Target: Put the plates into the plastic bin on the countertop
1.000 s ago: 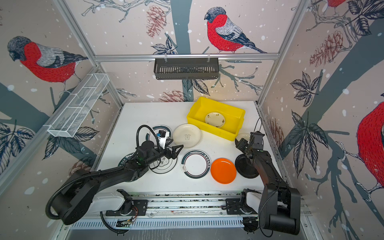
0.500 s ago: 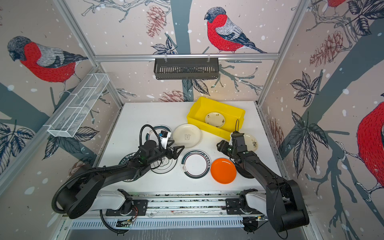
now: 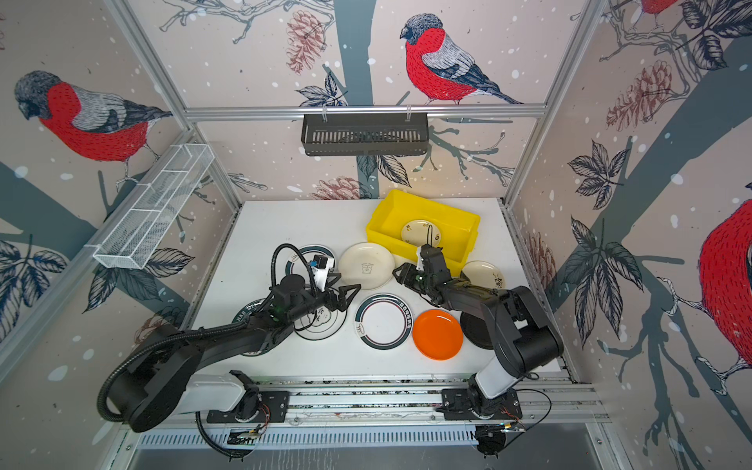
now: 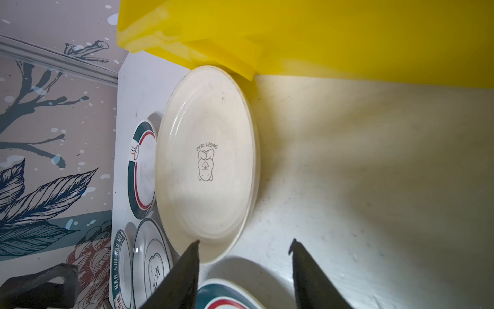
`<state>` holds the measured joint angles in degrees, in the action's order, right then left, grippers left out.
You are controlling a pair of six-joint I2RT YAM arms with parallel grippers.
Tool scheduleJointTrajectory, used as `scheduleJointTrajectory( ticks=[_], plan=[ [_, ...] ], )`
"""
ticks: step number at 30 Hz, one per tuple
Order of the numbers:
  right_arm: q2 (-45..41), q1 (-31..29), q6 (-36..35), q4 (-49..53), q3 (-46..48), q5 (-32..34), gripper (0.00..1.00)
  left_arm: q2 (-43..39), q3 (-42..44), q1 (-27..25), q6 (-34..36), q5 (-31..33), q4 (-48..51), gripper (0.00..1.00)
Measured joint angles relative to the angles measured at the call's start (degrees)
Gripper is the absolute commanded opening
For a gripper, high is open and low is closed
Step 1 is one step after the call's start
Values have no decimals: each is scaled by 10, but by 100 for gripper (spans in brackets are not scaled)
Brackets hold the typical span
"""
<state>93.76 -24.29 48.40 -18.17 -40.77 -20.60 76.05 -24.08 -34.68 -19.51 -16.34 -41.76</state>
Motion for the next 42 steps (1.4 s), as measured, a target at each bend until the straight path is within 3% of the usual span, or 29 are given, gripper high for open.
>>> scheduleJointTrajectory(
  ticks=[8,12,20,32,42],
  plan=[
    [81,-19,6,-19,-52,-5,40,-2,0,0,0,0,0,98],
    [98,-26,-6,-11,-76,2,39,-4,0,0,0,0,0,98],
    [118,-26,-21,13,-90,40,32,-10,0,0,1,3,1,98],
    [139,-33,-22,24,-121,60,13,-12,0,0,1,14,2,98],
    [130,-38,-23,60,-127,82,6,-15,0,0,1,14,6,98]
  ],
)
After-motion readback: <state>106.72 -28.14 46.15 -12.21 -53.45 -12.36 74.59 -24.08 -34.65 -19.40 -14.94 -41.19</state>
